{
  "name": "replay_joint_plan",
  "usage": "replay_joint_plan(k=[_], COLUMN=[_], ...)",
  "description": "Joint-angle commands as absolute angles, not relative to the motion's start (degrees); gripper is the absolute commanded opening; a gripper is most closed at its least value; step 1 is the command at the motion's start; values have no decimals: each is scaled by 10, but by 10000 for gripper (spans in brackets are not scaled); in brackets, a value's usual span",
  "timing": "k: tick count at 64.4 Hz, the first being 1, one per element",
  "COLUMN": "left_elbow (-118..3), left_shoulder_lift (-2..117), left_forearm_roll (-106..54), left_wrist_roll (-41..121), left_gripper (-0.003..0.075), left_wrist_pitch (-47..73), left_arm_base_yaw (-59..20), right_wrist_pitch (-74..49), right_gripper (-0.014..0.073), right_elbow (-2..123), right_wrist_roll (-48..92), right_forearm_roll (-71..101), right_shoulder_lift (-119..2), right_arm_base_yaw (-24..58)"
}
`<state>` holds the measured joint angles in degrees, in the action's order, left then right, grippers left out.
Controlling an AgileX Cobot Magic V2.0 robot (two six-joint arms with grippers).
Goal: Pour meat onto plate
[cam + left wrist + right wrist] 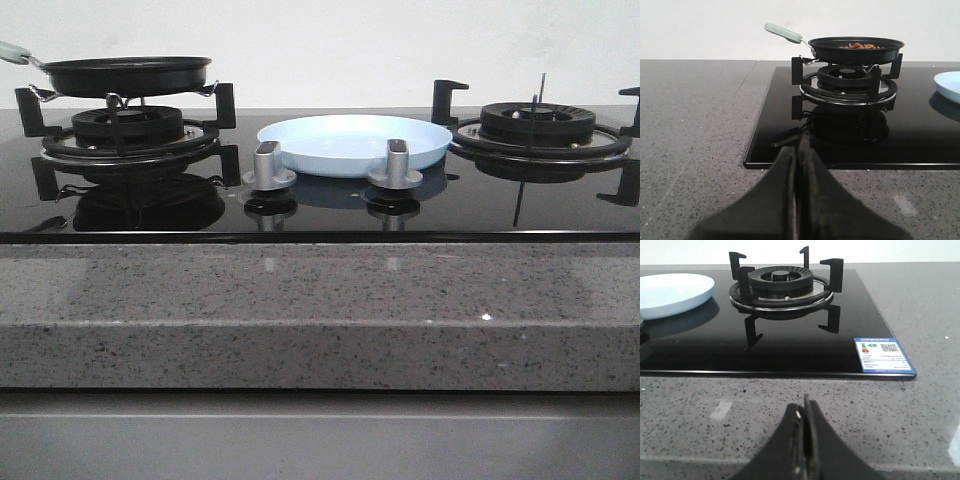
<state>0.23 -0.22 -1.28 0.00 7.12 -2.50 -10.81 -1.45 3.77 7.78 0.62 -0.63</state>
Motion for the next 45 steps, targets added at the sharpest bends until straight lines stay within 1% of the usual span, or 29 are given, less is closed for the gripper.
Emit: replay_joint_plan(k=[1,18,29,38,45], left_elbow=[6,-5,-99,-207,-273], left_shoulder_lift=[-11,-11,6,93,193], left_forearm_roll=[-21,-24,-11,-8,-8], left_wrist_roll=[0,-4,0,0,0], left_gripper=[-20,-20,-20,-20,-20], left_wrist_pitch=[21,0,32,105,120], left_arm_base_yaw=[-22,-22,-22,-22,-22], right_wrist_pitch=[-65,-34,-81,-132,-140], right_gripper=[-60,-60,-60,-60,-60], right_elbow=[-12,-4,73,170,246], right_wrist_roll=[40,40,40,40,40], right_forearm_roll=[70,70,70,70,70], right_shoulder_lift=[16,16,9,-47,-134], right_arm_base_yaw=[-8,-8,-8,-8,-8])
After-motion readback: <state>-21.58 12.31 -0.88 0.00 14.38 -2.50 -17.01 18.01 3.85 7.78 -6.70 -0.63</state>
